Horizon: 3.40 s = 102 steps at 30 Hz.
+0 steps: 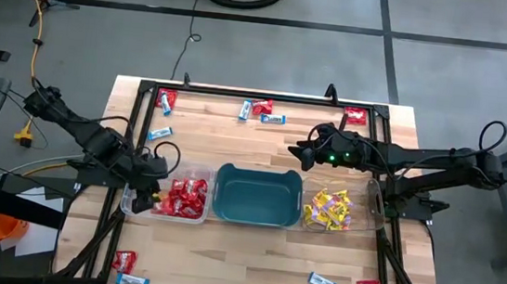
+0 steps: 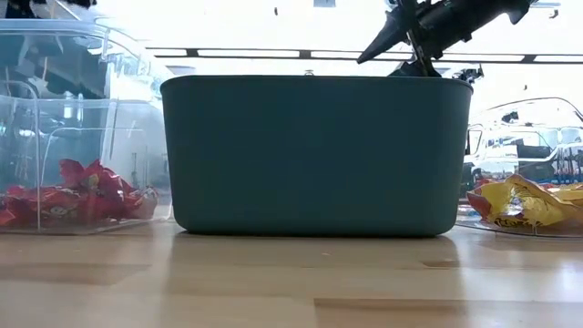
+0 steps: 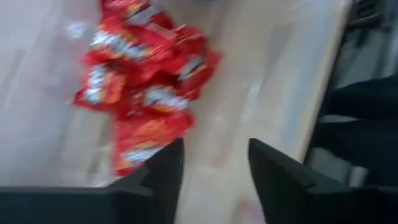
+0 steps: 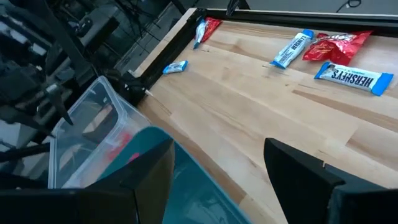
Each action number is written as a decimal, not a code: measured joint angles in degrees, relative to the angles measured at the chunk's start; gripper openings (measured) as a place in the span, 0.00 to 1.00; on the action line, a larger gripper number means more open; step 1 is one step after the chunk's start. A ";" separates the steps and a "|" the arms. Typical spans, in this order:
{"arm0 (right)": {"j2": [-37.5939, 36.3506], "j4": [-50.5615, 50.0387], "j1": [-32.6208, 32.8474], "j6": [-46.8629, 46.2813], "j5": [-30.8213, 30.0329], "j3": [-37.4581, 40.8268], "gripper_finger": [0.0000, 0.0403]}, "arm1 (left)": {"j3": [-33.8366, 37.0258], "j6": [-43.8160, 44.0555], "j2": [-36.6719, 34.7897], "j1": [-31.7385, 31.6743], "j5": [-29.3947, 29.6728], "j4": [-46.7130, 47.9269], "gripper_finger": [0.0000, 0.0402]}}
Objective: Sort candy
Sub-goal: Put the red candy into the left transparent bin
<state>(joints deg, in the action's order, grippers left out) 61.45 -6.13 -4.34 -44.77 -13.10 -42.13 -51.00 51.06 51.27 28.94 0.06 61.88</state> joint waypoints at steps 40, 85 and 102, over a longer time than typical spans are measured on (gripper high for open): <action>0.00 -1.86 0.00 11.72 10.33 0.00 0.60 | -10.11 9.35 48.76 39.49 -8.05 -12.22 0.60; 0.00 -1.97 0.00 10.22 8.78 0.00 0.60 | -5.51 2.69 7.69 -2.86 11.04 3.95 0.14; 3.12 -16.81 -7.06 -1.61 -4.69 -15.23 0.60 | -13.51 -27.63 8.48 -26.31 20.08 -10.32 0.55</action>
<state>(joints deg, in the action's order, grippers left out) 64.57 -22.94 -11.40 -46.37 -17.79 -57.36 -64.51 23.43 59.75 2.62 20.14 51.56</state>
